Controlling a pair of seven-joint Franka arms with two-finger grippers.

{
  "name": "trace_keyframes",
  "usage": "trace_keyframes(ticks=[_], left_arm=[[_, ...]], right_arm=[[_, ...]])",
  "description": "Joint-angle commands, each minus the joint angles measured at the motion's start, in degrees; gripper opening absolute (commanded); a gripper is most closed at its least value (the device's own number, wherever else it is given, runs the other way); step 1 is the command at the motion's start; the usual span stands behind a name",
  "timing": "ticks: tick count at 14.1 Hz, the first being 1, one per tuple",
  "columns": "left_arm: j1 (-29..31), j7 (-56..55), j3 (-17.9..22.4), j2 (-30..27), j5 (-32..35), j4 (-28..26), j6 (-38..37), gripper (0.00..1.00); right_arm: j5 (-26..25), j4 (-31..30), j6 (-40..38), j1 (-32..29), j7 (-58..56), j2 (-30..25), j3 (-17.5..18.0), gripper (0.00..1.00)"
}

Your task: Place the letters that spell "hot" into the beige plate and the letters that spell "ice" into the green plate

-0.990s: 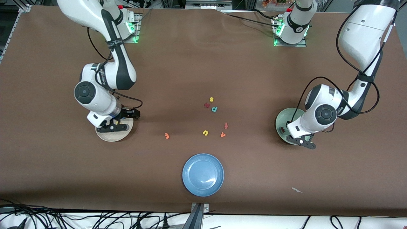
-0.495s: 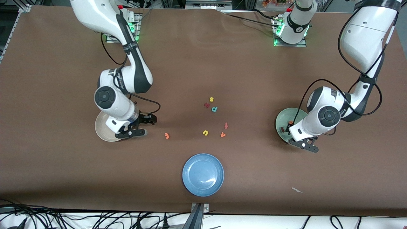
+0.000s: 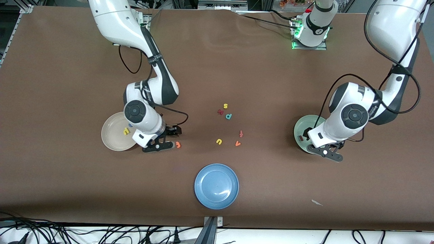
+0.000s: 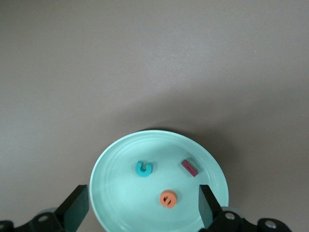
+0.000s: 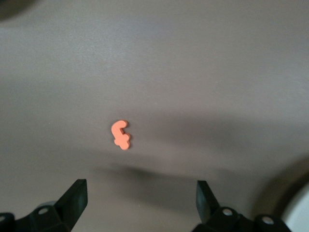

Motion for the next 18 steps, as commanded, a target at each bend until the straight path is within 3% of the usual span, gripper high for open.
trace_keyframes(ticks=[1, 3, 12, 15, 18], left_arm=[[0.2, 0.3, -2.8, -0.4, 0.2, 4.1, -7.5, 1.0], [0.2, -0.3, -4.7, -1.2, -0.5, 4.5, -8.5, 1.0], [2.7, 0.7, -4.6, -5.7, -1.0, 4.6, -9.2, 1.0], [3.9, 0.9, -4.6, -7.1, -7.0, 4.6, -11.6, 1.0], [4.2, 0.9, -4.6, -9.5, -8.9, 4.6, -13.1, 1.0]], right_arm=[[0.5, 4.7, -0.8, -0.2, 0.1, 3.7, 0.7, 1.0], [0.1, 4.9, -0.7, -0.3, -0.1, 4.5, 0.8, 1.0], [-0.7, 10.0, -0.2, -0.3, -1.3, 9.3, 0.8, 0.96], [-0.6, 10.1, 0.4, -0.3, -1.3, 10.2, 0.8, 0.94], [-0.6, 10.2, 0.5, -0.3, -1.3, 10.2, 0.8, 0.8]])
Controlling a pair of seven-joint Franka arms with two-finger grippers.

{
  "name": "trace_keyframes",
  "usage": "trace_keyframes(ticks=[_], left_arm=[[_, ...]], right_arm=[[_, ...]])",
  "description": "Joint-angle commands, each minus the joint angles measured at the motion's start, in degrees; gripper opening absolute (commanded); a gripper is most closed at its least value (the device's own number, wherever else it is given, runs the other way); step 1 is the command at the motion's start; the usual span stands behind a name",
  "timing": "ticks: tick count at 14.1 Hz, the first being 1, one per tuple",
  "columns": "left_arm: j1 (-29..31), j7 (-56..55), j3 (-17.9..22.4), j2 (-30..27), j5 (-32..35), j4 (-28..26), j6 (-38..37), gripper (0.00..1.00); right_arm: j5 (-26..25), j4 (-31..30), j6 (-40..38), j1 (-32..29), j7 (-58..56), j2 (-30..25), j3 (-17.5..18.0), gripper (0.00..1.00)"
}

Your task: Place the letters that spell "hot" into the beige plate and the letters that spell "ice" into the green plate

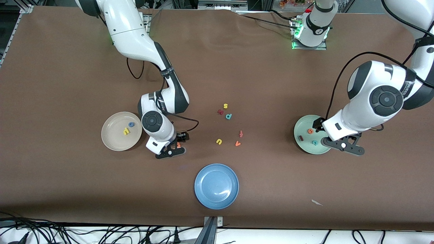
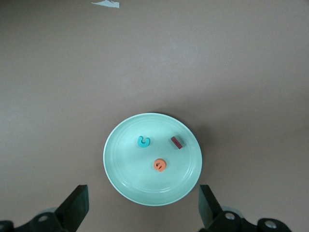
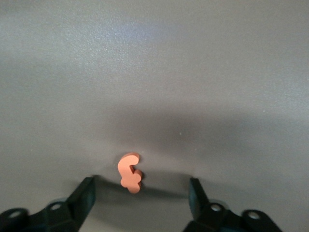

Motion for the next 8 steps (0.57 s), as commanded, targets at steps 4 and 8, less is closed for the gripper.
trace_keyframes(ticks=[4, 8], left_arm=[[1.8, 0.9, -0.2, -6.4, -3.9, 0.0, -4.1, 1.0], [2.6, 1.1, 0.4, -9.9, -9.4, 5.8, -14.2, 1.0]], right_arm=[[-0.4, 2.5, 0.0, -0.3, -0.4, 1.2, 0.2, 0.65], [-0.2, 2.6, 0.4, -0.3, -0.2, 1.3, 0.2, 0.57]])
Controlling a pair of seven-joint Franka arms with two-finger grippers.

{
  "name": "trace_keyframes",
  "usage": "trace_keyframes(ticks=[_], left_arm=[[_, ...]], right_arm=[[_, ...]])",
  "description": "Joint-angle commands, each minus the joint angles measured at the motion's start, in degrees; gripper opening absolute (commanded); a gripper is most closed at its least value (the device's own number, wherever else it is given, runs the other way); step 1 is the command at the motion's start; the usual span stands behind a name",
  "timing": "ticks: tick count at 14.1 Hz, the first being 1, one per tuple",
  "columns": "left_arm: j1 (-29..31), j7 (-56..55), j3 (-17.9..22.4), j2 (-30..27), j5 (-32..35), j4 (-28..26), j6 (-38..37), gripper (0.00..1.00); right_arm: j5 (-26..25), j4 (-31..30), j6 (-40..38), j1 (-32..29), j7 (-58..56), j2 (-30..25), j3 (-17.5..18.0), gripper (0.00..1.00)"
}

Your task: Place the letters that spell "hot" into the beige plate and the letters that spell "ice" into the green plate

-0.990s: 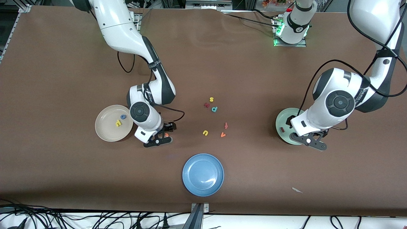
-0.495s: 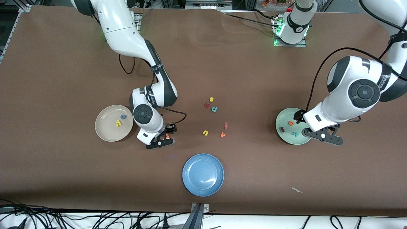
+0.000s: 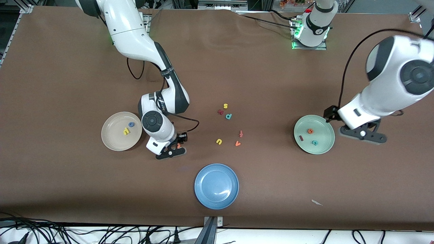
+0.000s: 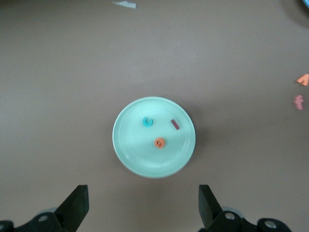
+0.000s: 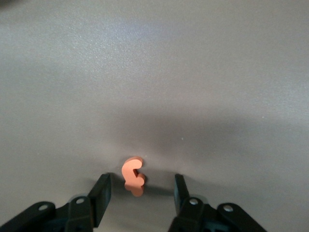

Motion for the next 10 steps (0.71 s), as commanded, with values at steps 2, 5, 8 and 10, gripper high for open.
trace_keyframes(ticks=[2, 5, 8, 10], left_arm=[[-0.7, 1.2, 3.9, -4.8, -5.8, 2.2, -4.4, 1.0], [-5.9, 1.2, 10.7, -8.0, -6.2, 1.8, -4.6, 1.0], [-12.9, 2.1, 20.3, -11.6, -6.9, 1.7, -6.0, 1.0], [-15.9, 6.3, 25.1, -13.2, -11.2, 1.1, -6.0, 1.0]], right_arm=[[-0.3, 2.1, 0.3, -0.2, -0.1, 1.3, 0.2, 0.54], [-0.2, 2.1, 1.1, -0.2, -0.2, 1.6, 0.2, 0.48], [-0.3, 2.1, 2.1, -0.3, -0.2, 1.8, 1.2, 0.42], [-0.3, 2.1, 2.2, -0.3, -0.2, 2.0, 1.3, 0.35]])
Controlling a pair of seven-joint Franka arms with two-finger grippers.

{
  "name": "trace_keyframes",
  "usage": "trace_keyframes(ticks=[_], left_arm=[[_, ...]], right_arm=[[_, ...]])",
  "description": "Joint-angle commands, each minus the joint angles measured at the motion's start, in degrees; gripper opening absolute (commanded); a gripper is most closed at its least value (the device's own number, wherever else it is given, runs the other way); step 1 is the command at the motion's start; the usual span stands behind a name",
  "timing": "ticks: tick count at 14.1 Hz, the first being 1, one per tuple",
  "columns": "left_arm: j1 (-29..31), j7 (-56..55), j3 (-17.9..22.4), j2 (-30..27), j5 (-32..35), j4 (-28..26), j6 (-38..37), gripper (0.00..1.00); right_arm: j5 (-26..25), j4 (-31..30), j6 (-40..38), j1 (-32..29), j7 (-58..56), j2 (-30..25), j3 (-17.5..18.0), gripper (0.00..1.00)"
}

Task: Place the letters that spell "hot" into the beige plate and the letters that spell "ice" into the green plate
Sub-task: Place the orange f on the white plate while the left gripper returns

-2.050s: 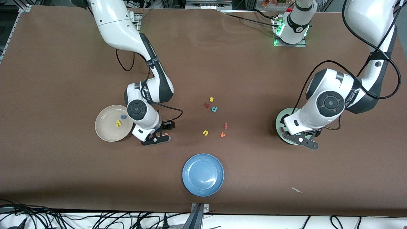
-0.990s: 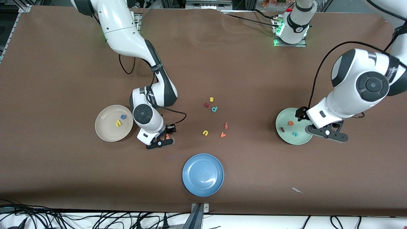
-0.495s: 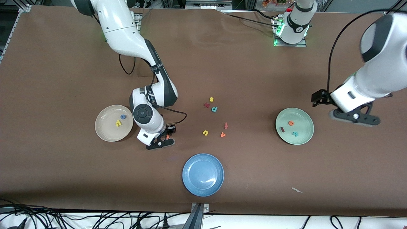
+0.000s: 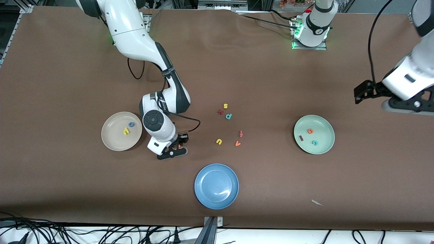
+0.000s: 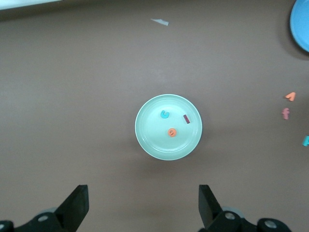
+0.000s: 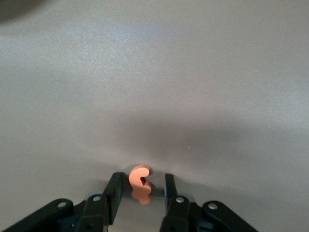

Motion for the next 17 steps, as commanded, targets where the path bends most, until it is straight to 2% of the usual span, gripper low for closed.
trace_keyframes(ticks=[1, 2, 5, 10, 14, 17], left_arm=[[-4.7, 4.2, 6.6, -3.4, -4.4, -2.3, -0.7, 1.0], [-6.0, 3.7, 7.1, -4.2, -4.3, -3.0, -0.7, 1.0], [-7.0, 4.2, 8.4, -7.3, -4.2, -4.1, -0.4, 1.0], [-7.2, 4.1, 8.5, -7.9, -4.3, -4.5, -0.6, 1.0], [-7.5, 3.7, 8.6, -7.8, -4.0, -5.0, -0.7, 1.0], [-8.0, 3.9, 8.6, -7.7, -4.0, -4.9, -0.8, 1.0]], right_arm=[[-0.2, 1.9, 0.4, -0.4, -0.3, 1.7, 0.8, 0.31], [-0.2, 1.9, 0.4, -0.3, -0.2, 1.7, 0.8, 0.26], [-0.3, 1.9, 0.4, -0.3, -0.2, 1.7, 0.8, 0.21], [-0.1, 1.9, -0.6, -0.7, -0.3, 0.8, 0.6, 0.12], [0.0, 1.7, -8.6, -3.3, -3.6, -3.7, 0.0, 0.12], [-0.5, -1.2, -15.5, -3.4, -6.3, -7.5, -3.3, 0.12]])
